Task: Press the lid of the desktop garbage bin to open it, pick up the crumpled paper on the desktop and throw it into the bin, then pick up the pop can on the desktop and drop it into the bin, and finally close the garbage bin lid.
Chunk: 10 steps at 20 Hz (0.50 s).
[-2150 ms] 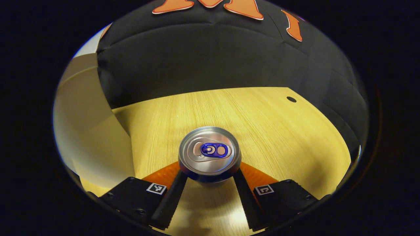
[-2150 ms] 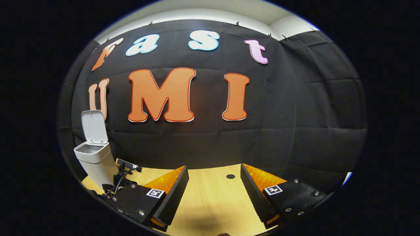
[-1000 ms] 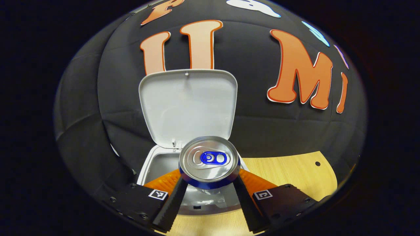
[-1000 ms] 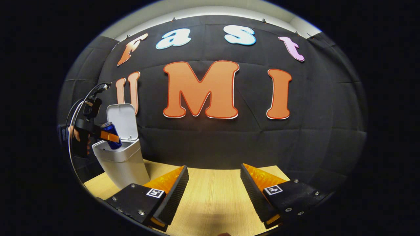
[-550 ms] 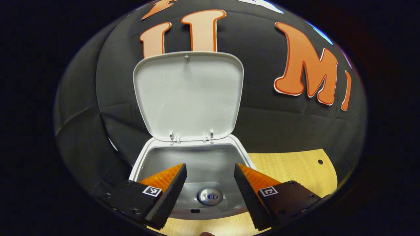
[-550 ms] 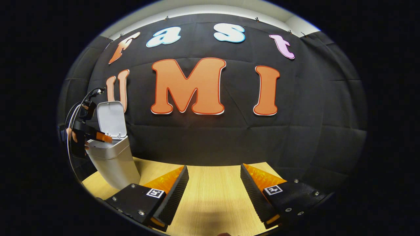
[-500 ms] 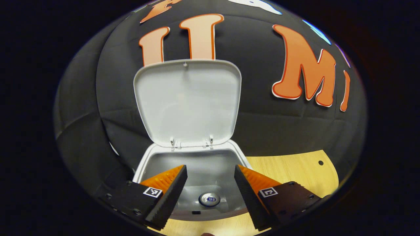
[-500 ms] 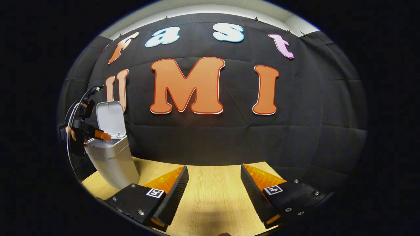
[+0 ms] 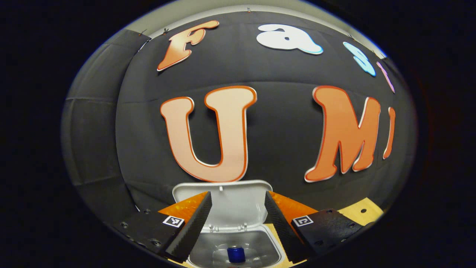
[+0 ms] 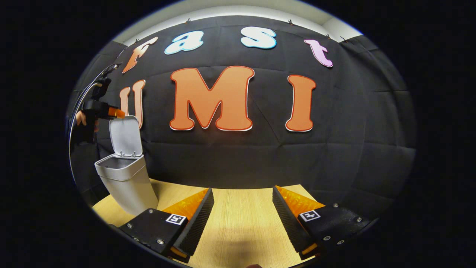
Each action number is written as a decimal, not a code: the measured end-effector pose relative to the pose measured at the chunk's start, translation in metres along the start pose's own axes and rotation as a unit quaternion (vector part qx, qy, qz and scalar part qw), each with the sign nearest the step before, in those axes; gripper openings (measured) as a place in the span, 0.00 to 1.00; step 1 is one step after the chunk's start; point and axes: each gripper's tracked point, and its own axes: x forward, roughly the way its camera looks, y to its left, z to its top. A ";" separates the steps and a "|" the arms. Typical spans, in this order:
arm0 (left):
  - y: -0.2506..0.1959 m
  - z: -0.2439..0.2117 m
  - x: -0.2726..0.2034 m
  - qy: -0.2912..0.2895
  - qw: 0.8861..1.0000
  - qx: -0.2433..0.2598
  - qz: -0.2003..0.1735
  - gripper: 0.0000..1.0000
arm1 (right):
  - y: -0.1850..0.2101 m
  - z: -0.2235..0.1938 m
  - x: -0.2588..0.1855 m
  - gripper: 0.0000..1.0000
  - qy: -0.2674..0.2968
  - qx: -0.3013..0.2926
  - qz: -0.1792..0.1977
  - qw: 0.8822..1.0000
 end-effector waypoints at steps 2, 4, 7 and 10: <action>0.002 0.012 0.021 0.012 1.000 -0.027 -0.002 0.90 | -0.002 -0.001 -0.004 0.95 -0.001 0.001 -0.003 1.000; 0.012 0.010 0.044 0.032 0.998 -0.055 0.009 0.90 | -0.004 -0.002 -0.008 0.95 0.001 -0.001 -0.005 1.000; 0.013 0.003 0.074 0.057 0.998 -0.027 0.014 0.93 | -0.009 0.000 -0.012 0.94 -0.002 -0.001 -0.013 1.000; 0.007 -0.014 0.064 0.101 0.995 -0.002 0.007 0.92 | -0.020 0.002 -0.017 0.94 -0.007 0.000 -0.023 1.000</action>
